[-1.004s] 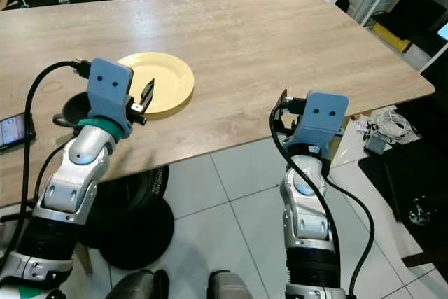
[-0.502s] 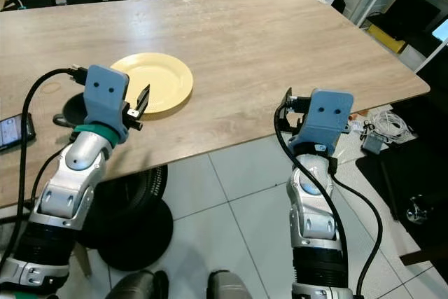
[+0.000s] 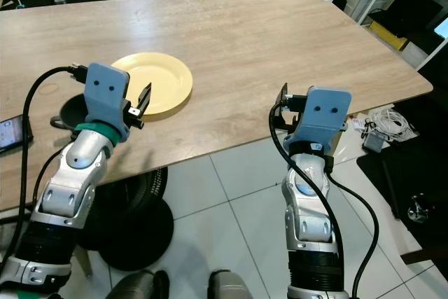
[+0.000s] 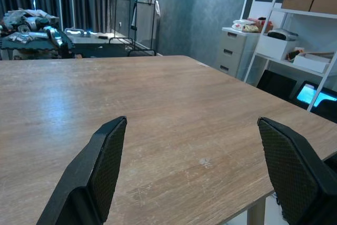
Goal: Setting the table
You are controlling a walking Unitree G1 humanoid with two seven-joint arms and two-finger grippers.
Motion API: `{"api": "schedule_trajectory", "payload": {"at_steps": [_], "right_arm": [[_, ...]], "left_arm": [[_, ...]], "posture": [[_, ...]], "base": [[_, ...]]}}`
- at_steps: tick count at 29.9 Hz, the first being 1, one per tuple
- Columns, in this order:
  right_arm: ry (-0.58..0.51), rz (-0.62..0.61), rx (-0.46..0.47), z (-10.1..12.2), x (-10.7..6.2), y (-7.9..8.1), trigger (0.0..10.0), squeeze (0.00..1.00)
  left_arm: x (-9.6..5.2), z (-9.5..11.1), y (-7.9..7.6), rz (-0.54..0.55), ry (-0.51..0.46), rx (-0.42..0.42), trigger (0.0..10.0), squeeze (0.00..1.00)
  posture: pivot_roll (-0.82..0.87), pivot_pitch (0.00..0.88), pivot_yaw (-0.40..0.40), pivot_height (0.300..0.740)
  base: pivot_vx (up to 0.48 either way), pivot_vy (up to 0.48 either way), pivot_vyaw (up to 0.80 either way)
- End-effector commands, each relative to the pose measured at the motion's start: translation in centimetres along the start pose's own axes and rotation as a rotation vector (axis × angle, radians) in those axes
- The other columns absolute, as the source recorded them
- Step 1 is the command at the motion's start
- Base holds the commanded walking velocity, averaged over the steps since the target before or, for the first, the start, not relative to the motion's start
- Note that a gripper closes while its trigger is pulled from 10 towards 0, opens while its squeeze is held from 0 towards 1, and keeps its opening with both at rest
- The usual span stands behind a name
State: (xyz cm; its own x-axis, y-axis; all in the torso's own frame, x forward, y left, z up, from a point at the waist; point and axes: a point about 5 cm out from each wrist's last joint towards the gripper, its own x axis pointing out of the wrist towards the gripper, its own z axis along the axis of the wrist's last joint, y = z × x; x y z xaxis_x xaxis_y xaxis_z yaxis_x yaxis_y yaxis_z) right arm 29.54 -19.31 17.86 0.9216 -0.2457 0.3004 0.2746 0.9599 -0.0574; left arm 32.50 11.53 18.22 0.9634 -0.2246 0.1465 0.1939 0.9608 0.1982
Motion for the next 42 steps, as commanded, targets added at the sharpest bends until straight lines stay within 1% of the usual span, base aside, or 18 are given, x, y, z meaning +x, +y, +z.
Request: {"api": "schedule_trajectory", "payload": {"at_steps": [1, 5, 10, 34, 42], "right_arm": [[0.016, -0.016, -0.016, -0.3, -0.1, -0.6, 10.0, 0.0], [0.022, -0.024, -0.02, -0.4, -0.2, -0.8, 10.0, 0.0], [0.03, -0.006, -0.026, -0.6, -0.7, -0.5, 10.0, 0.0], [0.044, -0.008, -0.022, -0.7, -0.9, -0.4, 10.0, 0.0], [0.046, -0.025, -0.034, -0.7, -1.4, -1.0, 10.0, 0.0]], "left_arm": [[0.1, -0.1, -0.4, -0.008, 0.004, -0.004, 10.0, 0.0], [0.2, -0.1, -0.4, -0.007, 0.006, -0.007, 10.0, 0.0], [0.3, -0.2, -0.5, -0.006, 0.009, -0.013, 10.0, 0.0], [0.5, 0.0, -0.5, -0.002, 0.006, -0.017, 10.0, 0.0], [0.9, 0.0, -1.3, -0.032, 0.002, -0.031, 10.0, 0.0]], "posture": [[-0.04, 0.0, 0.032, 0.74], [-0.05, 0.0, 0.037, 0.74], [-0.05, 0.0, 0.038, 0.74], [-0.06, 0.0, 0.048, 0.74], [-0.1, 0.0, 0.058, 0.74]], "base": [[0.0, 0.0, 0.0], [0.0, 0.0, 0.0], [0.0, 0.0, 0.0], [-0.283, 0.0, 0.0], [-0.295, 0.0, 0.0]]}}
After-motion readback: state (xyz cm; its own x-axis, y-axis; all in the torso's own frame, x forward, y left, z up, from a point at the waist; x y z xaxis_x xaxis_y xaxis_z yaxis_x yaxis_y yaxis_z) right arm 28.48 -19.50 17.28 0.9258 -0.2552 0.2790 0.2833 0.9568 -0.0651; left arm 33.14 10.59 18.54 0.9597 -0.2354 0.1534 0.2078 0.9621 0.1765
